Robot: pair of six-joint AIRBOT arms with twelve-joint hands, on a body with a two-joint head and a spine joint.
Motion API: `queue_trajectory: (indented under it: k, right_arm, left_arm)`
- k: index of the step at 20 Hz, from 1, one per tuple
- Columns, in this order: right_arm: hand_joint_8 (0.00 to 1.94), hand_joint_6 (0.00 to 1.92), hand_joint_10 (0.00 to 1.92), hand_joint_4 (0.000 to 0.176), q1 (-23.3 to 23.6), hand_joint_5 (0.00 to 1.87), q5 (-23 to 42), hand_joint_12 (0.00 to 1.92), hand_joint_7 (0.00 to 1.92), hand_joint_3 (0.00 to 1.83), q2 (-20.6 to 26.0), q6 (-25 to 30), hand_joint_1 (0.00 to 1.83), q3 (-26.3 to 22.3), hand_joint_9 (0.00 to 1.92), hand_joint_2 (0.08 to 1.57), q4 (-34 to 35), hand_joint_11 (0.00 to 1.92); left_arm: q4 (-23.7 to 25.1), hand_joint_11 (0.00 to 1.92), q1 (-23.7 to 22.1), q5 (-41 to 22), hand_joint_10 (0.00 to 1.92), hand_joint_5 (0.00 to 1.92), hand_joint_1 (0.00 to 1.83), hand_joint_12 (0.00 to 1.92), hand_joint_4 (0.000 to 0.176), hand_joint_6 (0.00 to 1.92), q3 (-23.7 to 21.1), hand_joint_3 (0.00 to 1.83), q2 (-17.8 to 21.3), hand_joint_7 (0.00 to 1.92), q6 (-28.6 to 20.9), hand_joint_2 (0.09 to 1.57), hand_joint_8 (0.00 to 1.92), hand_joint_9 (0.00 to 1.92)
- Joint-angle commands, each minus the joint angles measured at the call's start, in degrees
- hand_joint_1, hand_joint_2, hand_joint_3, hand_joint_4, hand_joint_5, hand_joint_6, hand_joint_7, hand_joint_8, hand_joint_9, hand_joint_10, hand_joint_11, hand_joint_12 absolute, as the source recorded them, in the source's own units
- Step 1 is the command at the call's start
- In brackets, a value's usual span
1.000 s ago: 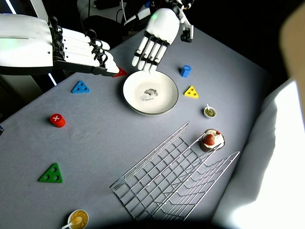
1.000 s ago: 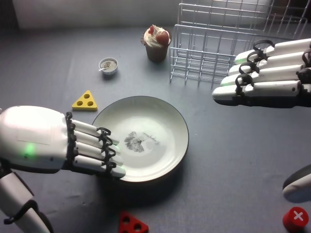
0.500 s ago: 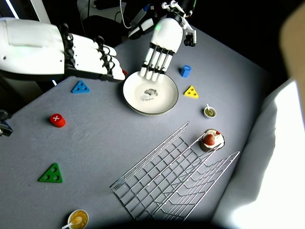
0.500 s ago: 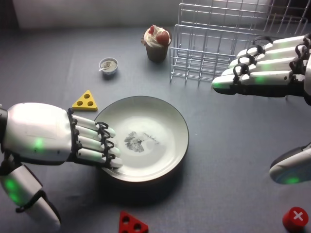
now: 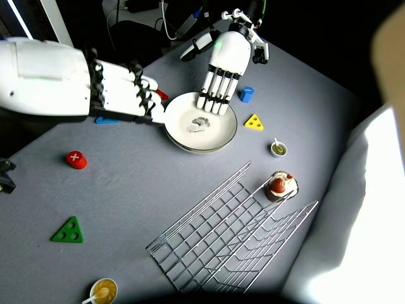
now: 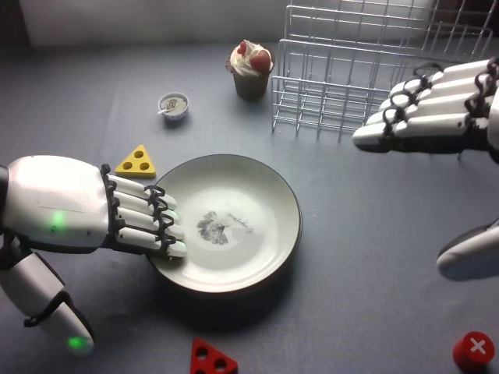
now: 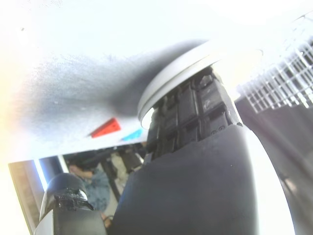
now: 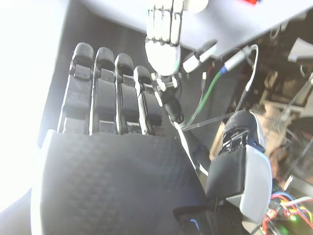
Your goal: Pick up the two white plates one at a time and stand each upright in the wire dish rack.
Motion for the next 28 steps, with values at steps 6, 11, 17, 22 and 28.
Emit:
queue_trajectory:
  k: [6, 11, 17, 22, 28]
  right_arm:
    - [0.01, 0.0, 0.0, 0.0, -0.6, 0.19, 2.0, 0.01, 0.26, 0.0, -2.6, 0.5, 0.0, 3.1, 0.25, 0.93, 2.9, 0.24]
    - [0.01, 0.01, 0.01, 0.0, -2.2, 0.19, 1.8, 0.02, 0.25, 0.0, -4.7, -2.3, 0.0, 4.3, 0.26, 0.93, 4.8, 0.25]
    - [0.01, 0.01, 0.01, 0.0, -6.7, 0.2, 2.2, 0.02, 0.28, 0.0, -9.4, -31.0, 0.0, 4.0, 0.28, 0.94, 16.8, 0.27]
    - [0.0, 0.0, 0.0, 0.0, -7.9, 0.18, 3.0, 0.01, 0.25, 0.0, -11.6, -37.5, 0.05, 5.0, 0.26, 0.89, 21.0, 0.26]
    - [0.01, 0.01, 0.01, 0.0, -7.8, 0.16, 4.7, 0.02, 0.25, 0.0, -13.0, -41.9, 0.8, 4.7, 0.27, 0.83, 24.5, 0.3]
  left_arm:
    - [-1.2, 0.15, 0.5, 0.0, 0.01, 0.11, 0.0, 0.03, 0.0, 0.01, -0.9, 0.0, -0.5, 0.16, -0.1, 0.88, 0.01, 0.17]
    - [-1.1, 0.14, 0.7, 0.8, 0.0, 0.09, 0.0, 0.02, 0.0, 0.0, -1.7, 0.0, -1.2, 0.15, -0.1, 0.88, 0.0, 0.15]
    - [-2.2, 0.16, 0.7, 1.9, 0.0, 0.1, 0.0, 0.02, 0.0, 0.0, -1.9, 0.0, -4.4, 0.14, -0.1, 0.89, 0.0, 0.15]
    - [-2.3, 0.15, -0.4, 3.4, 0.0, 0.09, 0.0, 0.02, 0.0, 0.0, -2.4, 0.0, -7.0, 0.13, -0.1, 0.89, 0.0, 0.15]
    - [-3.2, 0.14, -1.1, 4.9, 0.0, 0.09, 0.0, 0.01, 0.0, 0.0, -3.6, 0.0, -8.1, 0.13, -0.1, 0.9, 0.0, 0.14]
